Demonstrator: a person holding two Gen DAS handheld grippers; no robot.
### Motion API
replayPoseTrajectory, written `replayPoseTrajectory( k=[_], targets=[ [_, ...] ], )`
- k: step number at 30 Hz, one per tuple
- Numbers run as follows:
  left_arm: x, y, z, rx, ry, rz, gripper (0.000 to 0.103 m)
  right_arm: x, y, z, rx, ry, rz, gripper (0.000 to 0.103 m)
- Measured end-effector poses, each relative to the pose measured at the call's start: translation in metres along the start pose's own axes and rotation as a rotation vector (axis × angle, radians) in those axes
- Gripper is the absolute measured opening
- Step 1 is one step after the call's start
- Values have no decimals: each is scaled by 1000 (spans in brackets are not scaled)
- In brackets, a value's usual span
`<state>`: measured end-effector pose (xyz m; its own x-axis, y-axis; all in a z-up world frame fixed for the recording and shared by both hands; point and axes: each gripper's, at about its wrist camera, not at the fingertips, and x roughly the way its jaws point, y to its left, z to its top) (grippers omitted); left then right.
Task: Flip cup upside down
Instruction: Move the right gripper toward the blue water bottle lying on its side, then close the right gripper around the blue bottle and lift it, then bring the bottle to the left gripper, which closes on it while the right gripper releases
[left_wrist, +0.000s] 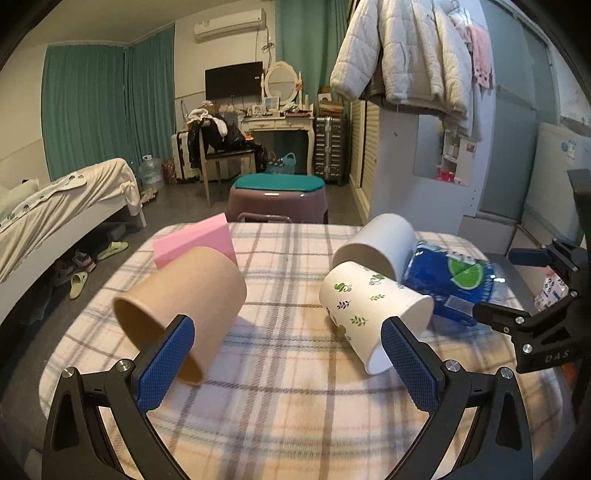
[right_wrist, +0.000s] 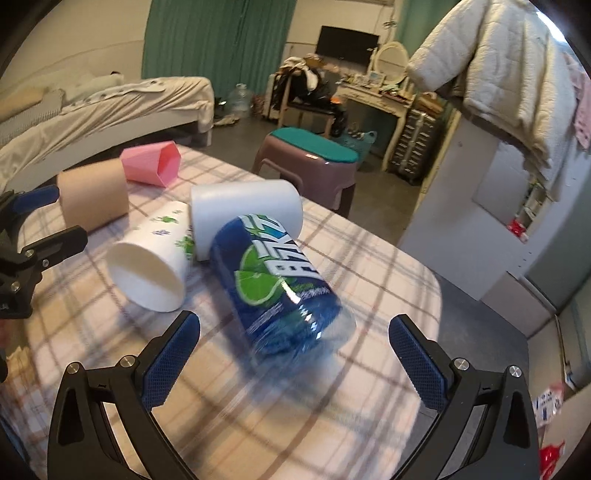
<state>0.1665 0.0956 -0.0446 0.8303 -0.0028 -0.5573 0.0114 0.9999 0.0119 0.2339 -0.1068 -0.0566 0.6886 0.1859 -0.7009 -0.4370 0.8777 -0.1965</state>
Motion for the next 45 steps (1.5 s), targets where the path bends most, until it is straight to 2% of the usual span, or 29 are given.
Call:
replayPoseTrajectory(
  k=[4,10,12,14,17,25,28,31,38,45],
  targets=[
    [13,-6,0,11,21,-7,103,24,0,2,-59,38,25,103],
    [20,-13,1,37,27,-29,103,39,5,7,-100,67,14,103],
    [20,-15,-1,50,24,-23,103,39,5,7,-94,79,5,99],
    [19,-14,0,49,25,-22,103,38,7,5,-91,99,1,83],
    [10,-13,-1,44,19,-26,103,28,13,0,-81,104,-45,83],
    [-24,2,0,22,-34,-34,103,-34,31,-27,163,105,-124,82],
    [-37,8,-2,12,-51,-44,103,-59,43,-32,281,79,-122,82],
    [-51,17,-6,-1,-70,-55,103,-73,66,-34,343,65,-122,81],
    [-65,54,-16,-51,-83,-61,103,-84,117,-30,474,51,-112,81],
    [-69,94,-21,-75,-95,-69,103,-66,164,-27,581,109,-111,81]
  ],
)
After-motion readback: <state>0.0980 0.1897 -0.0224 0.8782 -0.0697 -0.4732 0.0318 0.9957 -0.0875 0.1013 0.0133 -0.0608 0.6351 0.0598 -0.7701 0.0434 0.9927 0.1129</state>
